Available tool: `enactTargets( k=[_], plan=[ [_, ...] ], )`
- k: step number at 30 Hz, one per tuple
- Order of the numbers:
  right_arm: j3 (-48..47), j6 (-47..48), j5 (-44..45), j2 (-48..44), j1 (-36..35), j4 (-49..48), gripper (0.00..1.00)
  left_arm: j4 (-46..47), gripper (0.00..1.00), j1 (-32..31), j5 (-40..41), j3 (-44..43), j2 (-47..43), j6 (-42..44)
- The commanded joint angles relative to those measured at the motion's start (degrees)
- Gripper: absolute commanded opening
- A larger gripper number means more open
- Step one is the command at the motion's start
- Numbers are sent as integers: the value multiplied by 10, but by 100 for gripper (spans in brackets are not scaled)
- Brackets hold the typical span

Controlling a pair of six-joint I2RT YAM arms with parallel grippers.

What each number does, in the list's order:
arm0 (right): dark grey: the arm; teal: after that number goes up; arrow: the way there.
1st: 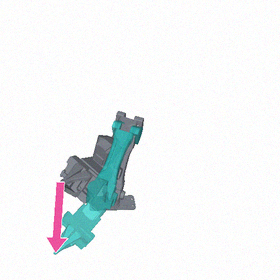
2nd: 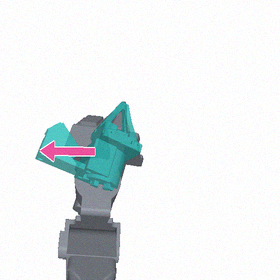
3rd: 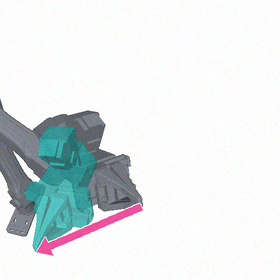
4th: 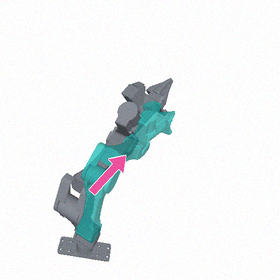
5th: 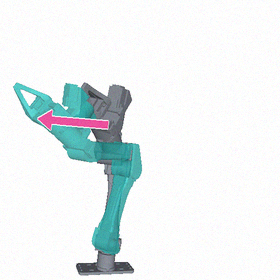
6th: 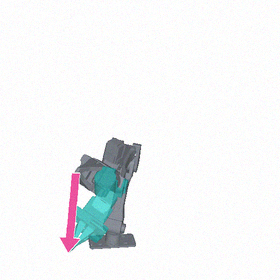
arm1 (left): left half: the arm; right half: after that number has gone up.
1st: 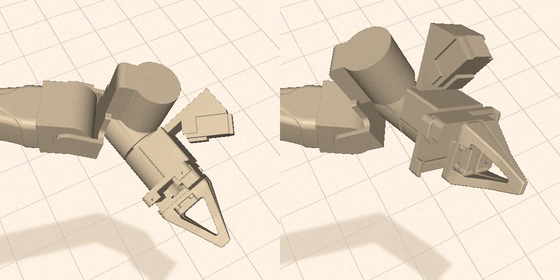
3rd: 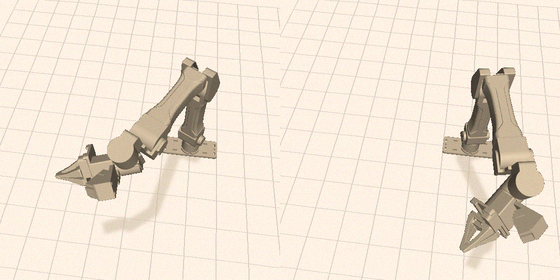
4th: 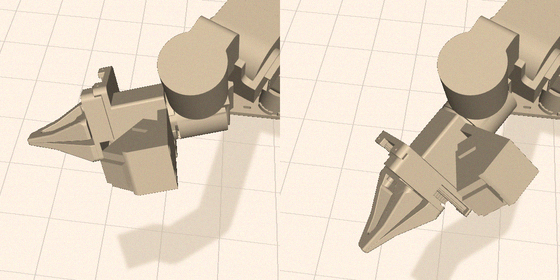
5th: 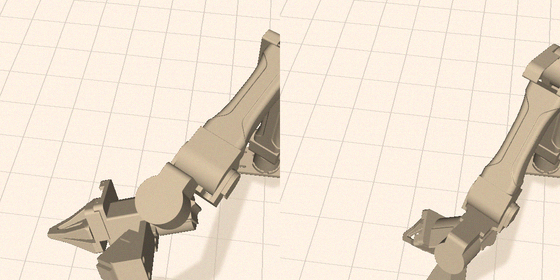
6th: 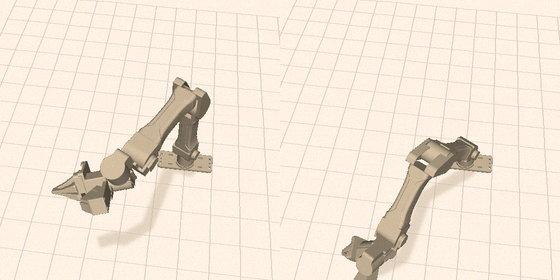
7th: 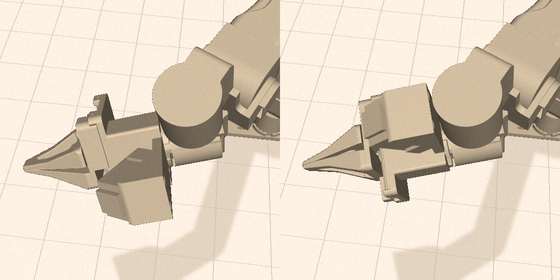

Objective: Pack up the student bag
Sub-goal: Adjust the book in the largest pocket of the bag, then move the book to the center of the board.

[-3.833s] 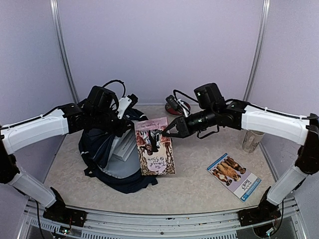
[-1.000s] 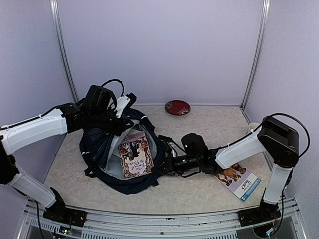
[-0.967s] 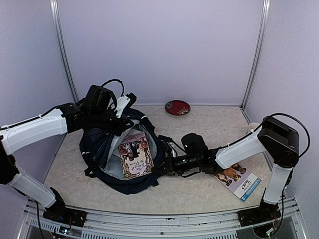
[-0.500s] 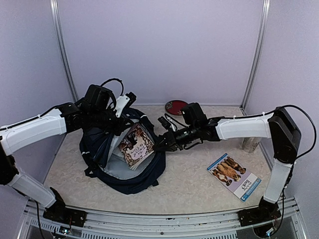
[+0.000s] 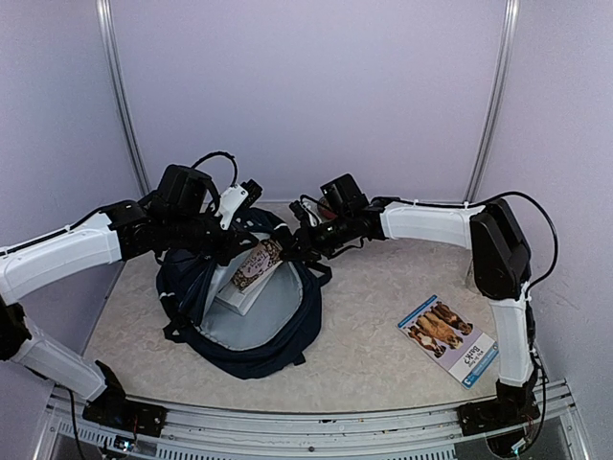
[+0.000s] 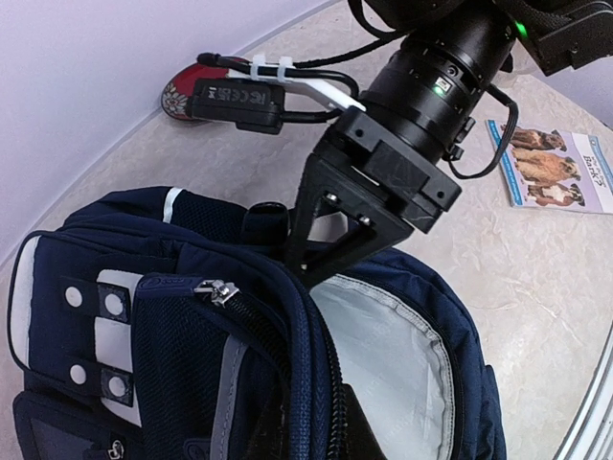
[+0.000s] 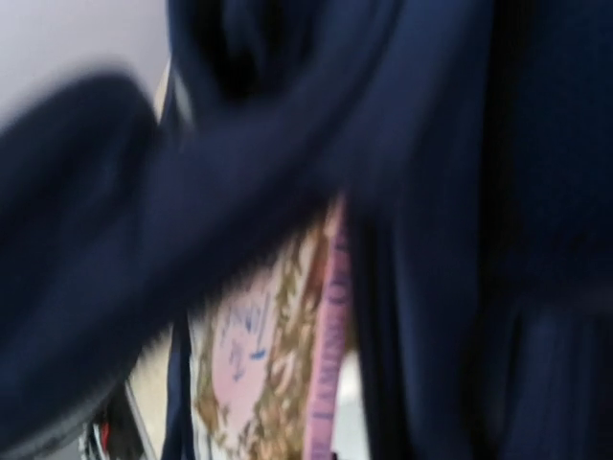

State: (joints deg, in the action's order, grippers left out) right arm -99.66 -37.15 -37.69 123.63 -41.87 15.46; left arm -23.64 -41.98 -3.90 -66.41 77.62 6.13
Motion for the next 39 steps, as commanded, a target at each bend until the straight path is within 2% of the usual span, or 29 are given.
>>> enactTargets(
  k=[1,4,6,13,15,16,17,18,22,24,26,27,28,31,35,39],
  plan=[
    [-44,-42,57,33,-8,-90,8,74,0,-12,-41,-17,-16,-1],
    [-84,-49,73,62,-16,-91,16,76,0,-11,-41,-16,-17,-2],
    [-91,-55,86,69,-19,-101,17,76,0,-9,-38,-15,-17,-1],
    [-59,-31,129,27,-20,-98,39,76,0,-5,-28,-14,-15,-4],
    [-20,-2,161,-17,-20,-84,56,76,0,-3,-25,-15,-14,-6],
    [-4,18,184,-47,-20,-72,73,76,0,-2,-24,-15,-14,-7],
    [12,41,213,-75,-20,-46,95,76,0,-1,-24,-15,-15,-7],
    [26,63,249,-109,-19,-20,100,76,0,0,-23,-16,-14,-8],
    [101,134,437,-247,-19,96,100,76,0,1,-23,-16,-13,-8],
    [163,140,540,-314,-18,140,100,76,0,2,-22,-16,-13,-9],
    [252,94,659,-383,-17,167,100,75,0,3,-19,-16,-11,-9],
    [306,56,686,-428,-17,176,100,75,0,3,-19,-16,-11,-9],
    [377,34,686,-458,-15,176,100,74,0,3,-19,-16,-11,-9],
    [511,-64,649,-530,5,182,100,74,0,3,-18,-16,-10,-9],
    [627,-294,655,-600,62,259,100,73,0,4,-17,-17,-8,-11],
    [717,-407,644,-697,92,256,100,71,0,3,-15,-19,-9,-9]
  ],
)
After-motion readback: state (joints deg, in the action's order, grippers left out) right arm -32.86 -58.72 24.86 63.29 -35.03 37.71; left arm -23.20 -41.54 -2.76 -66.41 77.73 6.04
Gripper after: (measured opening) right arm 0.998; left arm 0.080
